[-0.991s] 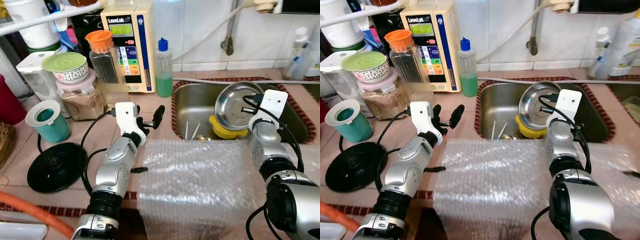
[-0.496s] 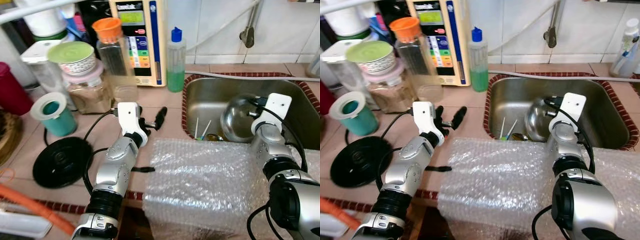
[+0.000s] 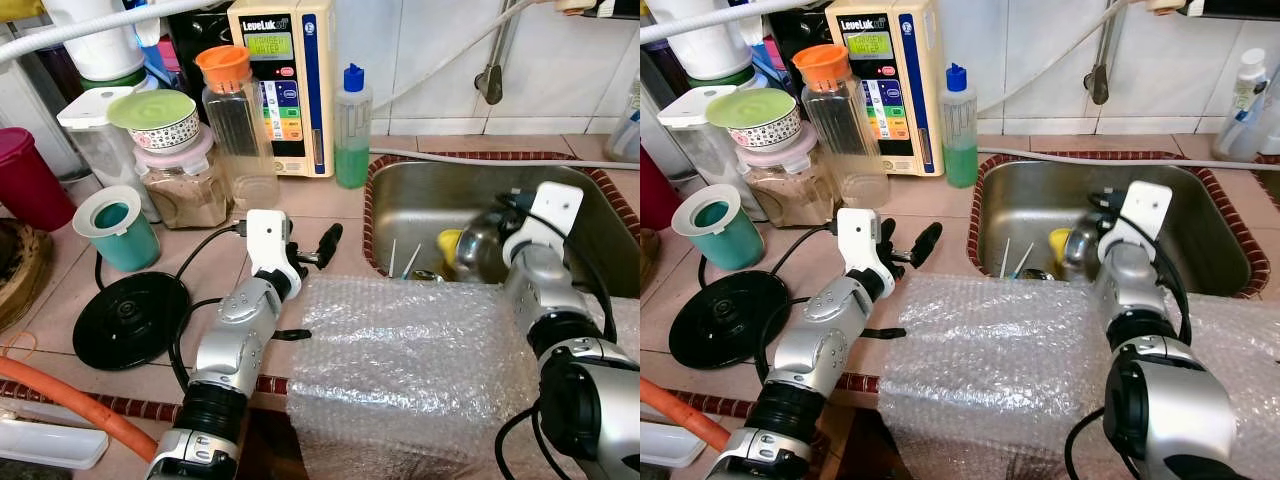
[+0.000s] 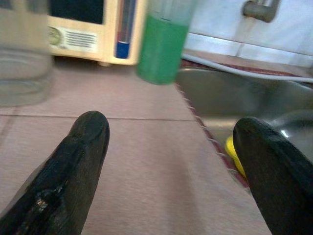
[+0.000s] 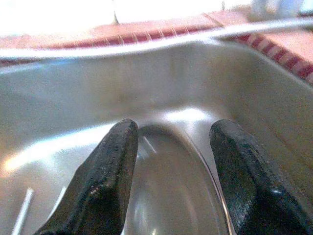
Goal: Kitchen organization
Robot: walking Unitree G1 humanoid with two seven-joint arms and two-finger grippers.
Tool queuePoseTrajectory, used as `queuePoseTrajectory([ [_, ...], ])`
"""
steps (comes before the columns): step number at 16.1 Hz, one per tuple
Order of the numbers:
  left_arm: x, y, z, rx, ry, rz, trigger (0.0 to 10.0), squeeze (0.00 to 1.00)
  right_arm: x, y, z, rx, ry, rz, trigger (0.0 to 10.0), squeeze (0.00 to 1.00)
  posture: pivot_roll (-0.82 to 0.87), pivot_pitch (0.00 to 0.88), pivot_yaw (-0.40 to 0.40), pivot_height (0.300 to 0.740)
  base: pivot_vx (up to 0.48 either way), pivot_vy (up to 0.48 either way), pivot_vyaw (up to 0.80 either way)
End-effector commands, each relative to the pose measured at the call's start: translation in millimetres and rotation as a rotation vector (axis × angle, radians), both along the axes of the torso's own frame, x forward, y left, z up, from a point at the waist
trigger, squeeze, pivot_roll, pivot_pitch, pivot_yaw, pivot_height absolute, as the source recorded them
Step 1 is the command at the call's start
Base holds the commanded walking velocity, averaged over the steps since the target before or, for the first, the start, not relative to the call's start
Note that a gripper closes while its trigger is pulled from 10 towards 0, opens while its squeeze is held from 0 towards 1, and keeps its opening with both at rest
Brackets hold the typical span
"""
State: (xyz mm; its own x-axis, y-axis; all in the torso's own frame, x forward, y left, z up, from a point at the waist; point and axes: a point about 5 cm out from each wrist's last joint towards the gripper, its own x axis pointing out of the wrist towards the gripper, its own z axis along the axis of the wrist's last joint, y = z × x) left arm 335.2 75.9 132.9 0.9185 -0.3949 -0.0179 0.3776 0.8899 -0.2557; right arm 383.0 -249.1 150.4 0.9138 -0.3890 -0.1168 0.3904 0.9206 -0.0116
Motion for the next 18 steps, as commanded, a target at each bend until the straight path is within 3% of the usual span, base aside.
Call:
queuePoseTrajectory([
  [1, -0.9, 8.0, 4.8, -0.001, -0.024, 0.035, 10.0, 0.0, 8.4, 8.9, 22.4, -0.012, -0.087, 0.039, 10.0, 1.0, 0.03, 0.0, 0.092, 0.74, 0.0, 0.0, 0.0],
  [4, -4.9, 14.2, 16.2, 0.037, -0.09, 0.083, 10.0, 0.0, 8.7, 14.5, 42.6, -0.073, -0.198, 0.081, 10.0, 1.0, 0.02, 0.0, 0.085, 0.74, 0.0, 0.0, 0.0],
  [6, -8.3, 19.4, 23.9, 0.088, -0.138, 0.124, 10.0, 0.0, 0.1, 15.1, 46.5, -0.118, -0.241, 0.098, 10.0, 1.0, 0.02, 0.0, 0.08, 0.74, 0.0, 0.0, 0.0],
  [7, -9.3, 22.3, 21.0, 0.038, -0.12, 0.135, 10.0, 0.0, -6.7, 15.2, 44.1, -0.134, -0.249, 0.106, 10.0, 1.0, 0.02, 0.0, 0.08, 0.74, 0.0, 0.0, 0.0],
  [9, -11.5, 23.6, 19.1, 0.027, -0.108, 0.139, 10.0, 0.0, -16.0, 16.9, 44.8, -0.179, -0.268, 0.125, 10.0, 0.98, 0.01, 0.0, 0.08, 0.74, 0.0, 0.0, 0.0],
  [10, -14.7, 23.2, 18.7, 0.047, -0.112, 0.139, 10.0, 0.0, -28.0, 18.0, 46.2, -0.208, -0.283, 0.136, 10.0, 0.39, 0.01, 0.0, 0.08, 0.74, 0.0, 0.0, 0.0],
  [11, -16.1, 21.2, 18.3, 0.061, -0.113, 0.133, 10.0, 0.0, -36.6, 20.9, 47.7, -0.23, -0.294, 0.152, 10.0, 0.0, 0.0, 0.0, 0.08, 0.74, 0.0, 0.0, 0.0],
  [14, -17.4, 16.5, 19.2, 0.049, -0.113, 0.118, 10.0, 0.0, -53.1, 30.2, 50.2, -0.294, -0.307, 0.179, 10.0, 0.0, -0.02, 0.0, 0.083, 0.74, 0.0, -0.081, 0.0],
  [18, -16.2, 14.4, 21.2, 0.031, -0.11, 0.11, 10.0, 0.0, -67.1, 34.5, 50.1, -0.307, -0.284, 0.181, 10.0, 0.0, -0.02, 0.0, 0.085, 0.74, 0.0, -0.427, 0.0],
])
